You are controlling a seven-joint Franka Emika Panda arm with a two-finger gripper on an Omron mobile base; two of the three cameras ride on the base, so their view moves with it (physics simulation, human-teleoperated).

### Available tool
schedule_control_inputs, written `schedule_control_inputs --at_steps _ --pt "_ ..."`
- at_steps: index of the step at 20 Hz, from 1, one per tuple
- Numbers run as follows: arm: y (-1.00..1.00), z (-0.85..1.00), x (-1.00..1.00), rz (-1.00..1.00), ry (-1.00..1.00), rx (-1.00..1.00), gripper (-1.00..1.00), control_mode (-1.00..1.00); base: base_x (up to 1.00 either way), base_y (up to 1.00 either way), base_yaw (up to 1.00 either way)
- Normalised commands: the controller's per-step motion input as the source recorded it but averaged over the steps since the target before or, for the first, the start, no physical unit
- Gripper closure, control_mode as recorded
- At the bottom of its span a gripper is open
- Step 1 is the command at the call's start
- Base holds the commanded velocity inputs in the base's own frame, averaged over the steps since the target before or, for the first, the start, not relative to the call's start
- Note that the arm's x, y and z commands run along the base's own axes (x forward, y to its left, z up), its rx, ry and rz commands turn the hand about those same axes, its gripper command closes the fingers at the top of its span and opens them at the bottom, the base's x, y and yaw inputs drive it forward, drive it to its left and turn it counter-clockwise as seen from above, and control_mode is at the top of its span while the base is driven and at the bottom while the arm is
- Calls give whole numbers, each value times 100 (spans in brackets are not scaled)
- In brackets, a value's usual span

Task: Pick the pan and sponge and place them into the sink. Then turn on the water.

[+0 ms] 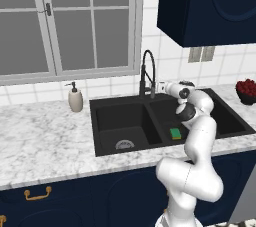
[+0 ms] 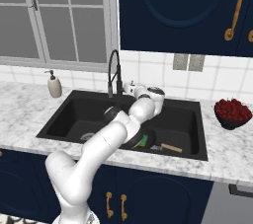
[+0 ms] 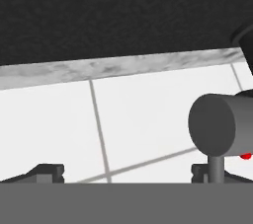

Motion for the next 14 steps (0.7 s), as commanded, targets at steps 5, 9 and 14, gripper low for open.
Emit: schedule_control_inputs --at_steps 5,9,14 --pt "-95 32 49 -14 1 7 -100 -100 0 0 0" --pt "-88 46 56 -12 6 5 -100 -100 0 0 0" --pt "-92 37 41 -11 7 7 -100 -100 0 0 0"
